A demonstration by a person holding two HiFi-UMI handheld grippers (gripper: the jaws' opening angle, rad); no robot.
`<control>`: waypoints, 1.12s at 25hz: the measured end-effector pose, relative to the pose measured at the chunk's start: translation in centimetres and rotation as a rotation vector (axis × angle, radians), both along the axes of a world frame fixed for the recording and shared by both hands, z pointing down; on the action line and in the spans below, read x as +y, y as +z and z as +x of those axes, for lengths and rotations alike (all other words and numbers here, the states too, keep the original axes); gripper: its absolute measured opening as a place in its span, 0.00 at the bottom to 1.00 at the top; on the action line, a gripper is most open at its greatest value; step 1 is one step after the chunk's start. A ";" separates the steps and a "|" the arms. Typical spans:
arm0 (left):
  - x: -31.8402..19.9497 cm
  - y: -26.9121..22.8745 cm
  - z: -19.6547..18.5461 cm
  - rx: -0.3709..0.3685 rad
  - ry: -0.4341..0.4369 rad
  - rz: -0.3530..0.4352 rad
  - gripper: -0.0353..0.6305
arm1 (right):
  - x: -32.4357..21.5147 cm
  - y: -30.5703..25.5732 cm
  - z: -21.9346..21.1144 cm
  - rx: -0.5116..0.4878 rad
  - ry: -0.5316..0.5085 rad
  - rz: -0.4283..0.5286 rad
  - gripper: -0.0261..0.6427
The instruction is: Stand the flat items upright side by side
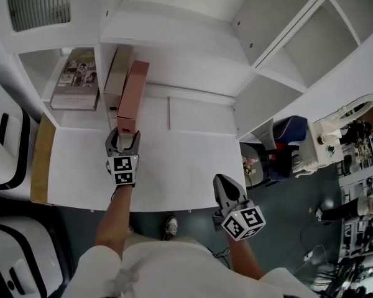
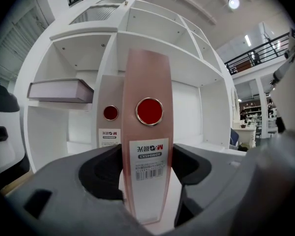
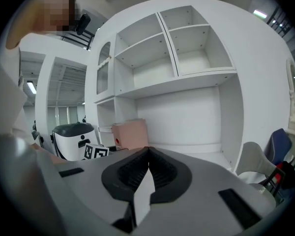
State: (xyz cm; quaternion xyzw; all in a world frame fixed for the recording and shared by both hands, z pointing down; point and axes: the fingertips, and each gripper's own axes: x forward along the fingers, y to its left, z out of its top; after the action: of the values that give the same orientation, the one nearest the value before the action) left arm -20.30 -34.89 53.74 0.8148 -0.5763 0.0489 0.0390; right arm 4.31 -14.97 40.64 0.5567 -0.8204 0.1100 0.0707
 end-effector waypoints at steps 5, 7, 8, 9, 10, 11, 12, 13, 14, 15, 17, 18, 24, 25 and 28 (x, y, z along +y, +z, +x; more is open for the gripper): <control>-2.6 0.1 0.3 0.005 0.018 -0.032 0.50 | 0.7 0.3 0.8 -0.003 0.064 -0.008 0.04; -3.0 0.2 0.3 -0.001 0.019 -0.047 0.50 | 0.9 0.2 1.0 -0.007 0.075 -0.008 0.04; -3.1 0.1 0.4 -0.003 0.018 -0.052 0.50 | 1.0 0.1 1.0 -0.009 0.079 -0.006 0.04; -3.3 0.1 0.5 -0.005 0.019 -0.057 0.50 | 1.1 0.0 1.1 -0.011 0.084 -0.005 0.04; -3.3 0.1 0.6 -0.005 0.023 -0.062 0.50 | 1.2 -0.1 1.2 -0.013 0.089 -0.005 0.04; -3.2 0.0 0.7 0.000 0.028 -0.066 0.51 | 1.4 -0.1 1.3 -0.014 0.096 -0.005 0.04; -3.1 0.1 0.6 0.008 0.035 -0.073 0.51 | 1.5 -0.1 1.4 -0.015 0.101 -0.005 0.04; -2.8 0.1 0.5 0.018 0.043 -0.078 0.51 | 1.6 -0.2 1.6 -0.015 0.105 -0.006 0.04; -2.5 0.1 0.4 0.023 0.051 -0.080 0.52 | 1.7 -0.2 1.7 -0.014 0.107 -0.006 0.04; -2.1 0.1 0.3 0.020 0.060 -0.078 0.52 | 1.7 -0.2 1.9 -0.013 0.107 -0.006 0.04; -1.5 0.1 0.1 -0.006 0.084 -0.067 0.50 | 1.7 -0.1 2.1 -0.014 0.108 -0.007 0.04; -1.2 0.1 0.1 -0.022 0.096 -0.065 0.45 | 1.7 -0.1 2.2 -0.016 0.110 -0.007 0.04; -1.5 0.4 0.2 -0.041 0.089 -0.140 0.43 | 1.6 0.3 2.2 -0.034 0.093 -0.010 0.04; -1.6 0.4 0.3 -0.036 0.073 -0.148 0.43 | 1.5 0.4 2.2 -0.037 0.089 -0.010 0.04; -1.9 0.5 0.7 -0.018 0.019 -0.154 0.42 | 1.6 0.7 2.2 -0.045 0.078 -0.011 0.04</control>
State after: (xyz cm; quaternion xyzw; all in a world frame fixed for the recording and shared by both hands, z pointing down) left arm -19.57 -36.80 54.23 0.8142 -0.5636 0.1008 0.0960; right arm 6.52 -13.42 41.35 0.5853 -0.7987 0.1296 0.0512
